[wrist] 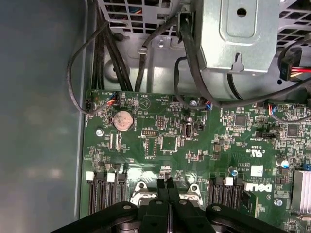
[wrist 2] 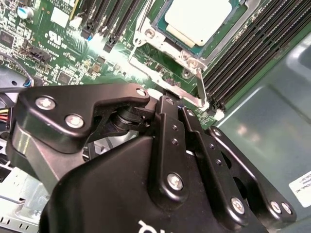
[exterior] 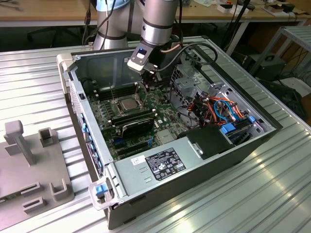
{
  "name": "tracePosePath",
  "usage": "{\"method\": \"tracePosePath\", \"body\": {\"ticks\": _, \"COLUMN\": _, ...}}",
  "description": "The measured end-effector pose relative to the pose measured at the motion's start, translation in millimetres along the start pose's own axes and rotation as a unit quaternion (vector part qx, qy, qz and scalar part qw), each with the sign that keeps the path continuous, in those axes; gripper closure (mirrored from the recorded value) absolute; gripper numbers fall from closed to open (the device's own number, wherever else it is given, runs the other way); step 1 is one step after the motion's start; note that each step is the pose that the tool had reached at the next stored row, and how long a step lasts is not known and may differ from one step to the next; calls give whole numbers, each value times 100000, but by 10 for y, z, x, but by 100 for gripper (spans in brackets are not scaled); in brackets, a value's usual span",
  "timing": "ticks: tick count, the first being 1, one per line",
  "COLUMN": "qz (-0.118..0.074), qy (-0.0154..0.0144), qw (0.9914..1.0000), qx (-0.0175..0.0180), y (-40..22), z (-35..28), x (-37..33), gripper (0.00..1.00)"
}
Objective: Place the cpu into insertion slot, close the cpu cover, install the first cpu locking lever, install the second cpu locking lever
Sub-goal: 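Close the cpu cover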
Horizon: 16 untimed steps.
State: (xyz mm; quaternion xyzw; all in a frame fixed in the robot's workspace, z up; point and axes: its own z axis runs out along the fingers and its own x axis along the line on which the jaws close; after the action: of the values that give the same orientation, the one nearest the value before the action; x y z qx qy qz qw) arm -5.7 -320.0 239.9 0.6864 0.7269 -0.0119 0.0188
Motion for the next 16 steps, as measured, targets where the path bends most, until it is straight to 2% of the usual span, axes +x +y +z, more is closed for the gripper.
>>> {"method": "tracePosePath", "body": {"ticks": 11, "qz": 7, "qy": -3, "qw": 100000, "qx": 0, "y": -159, "z": 0, "x": 14, "gripper": 89}}
{"method": "tracePosePath", "body": {"ticks": 16, "qz": 2, "qy": -2, "qw": 100000, "qx": 1, "y": -182, "z": 1, "x": 15, "gripper": 89}}
